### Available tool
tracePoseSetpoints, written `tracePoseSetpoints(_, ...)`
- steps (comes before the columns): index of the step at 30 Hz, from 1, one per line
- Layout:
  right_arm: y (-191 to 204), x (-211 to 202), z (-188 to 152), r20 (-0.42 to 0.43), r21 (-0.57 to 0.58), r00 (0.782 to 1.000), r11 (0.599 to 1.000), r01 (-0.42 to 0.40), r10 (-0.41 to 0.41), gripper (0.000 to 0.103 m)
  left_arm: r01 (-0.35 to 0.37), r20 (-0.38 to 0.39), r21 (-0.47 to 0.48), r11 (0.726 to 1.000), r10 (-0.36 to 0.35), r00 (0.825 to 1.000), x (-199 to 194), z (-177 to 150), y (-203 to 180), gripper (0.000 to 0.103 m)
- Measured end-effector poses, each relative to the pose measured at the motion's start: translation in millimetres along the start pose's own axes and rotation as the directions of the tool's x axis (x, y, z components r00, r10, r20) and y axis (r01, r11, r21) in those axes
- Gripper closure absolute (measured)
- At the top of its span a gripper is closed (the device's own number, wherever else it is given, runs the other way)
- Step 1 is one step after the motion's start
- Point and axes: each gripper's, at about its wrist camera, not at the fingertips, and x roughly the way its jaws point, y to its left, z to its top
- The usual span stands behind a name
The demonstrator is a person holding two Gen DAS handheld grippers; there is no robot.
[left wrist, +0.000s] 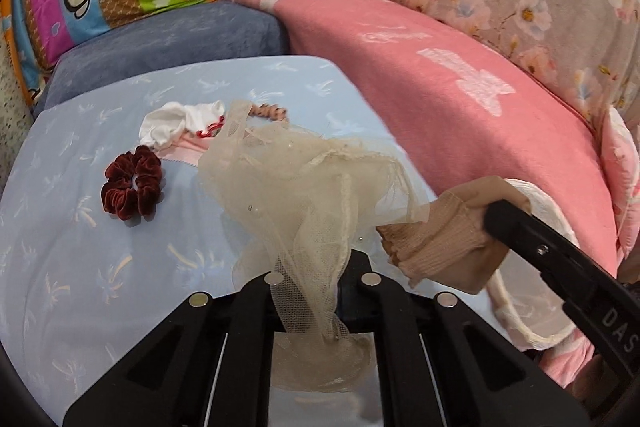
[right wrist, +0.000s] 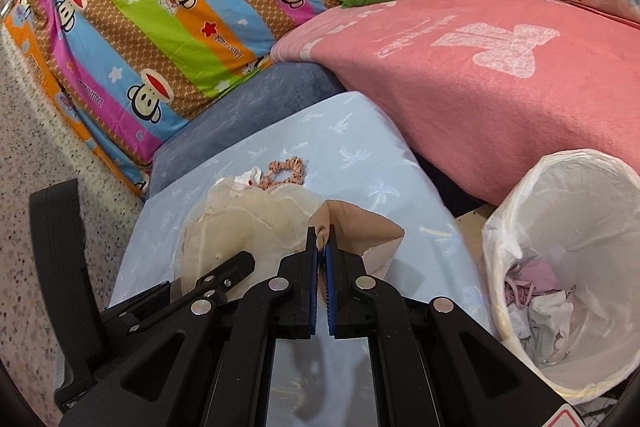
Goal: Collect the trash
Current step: 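Carry the tulle and tan cloth over the wastebasket and open both tools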
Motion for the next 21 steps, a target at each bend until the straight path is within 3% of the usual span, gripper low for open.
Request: tracePoseSetpoints(21, -83.2, -112.6, 9.9, 0.163, 0.089, 0.979, 0.990, 0.107, -0.121, 0.100, 0.124, 0.045, 0.198, 0.972, -0.135, 0.990, -32.3, -0.7, -112.4, 0.096)
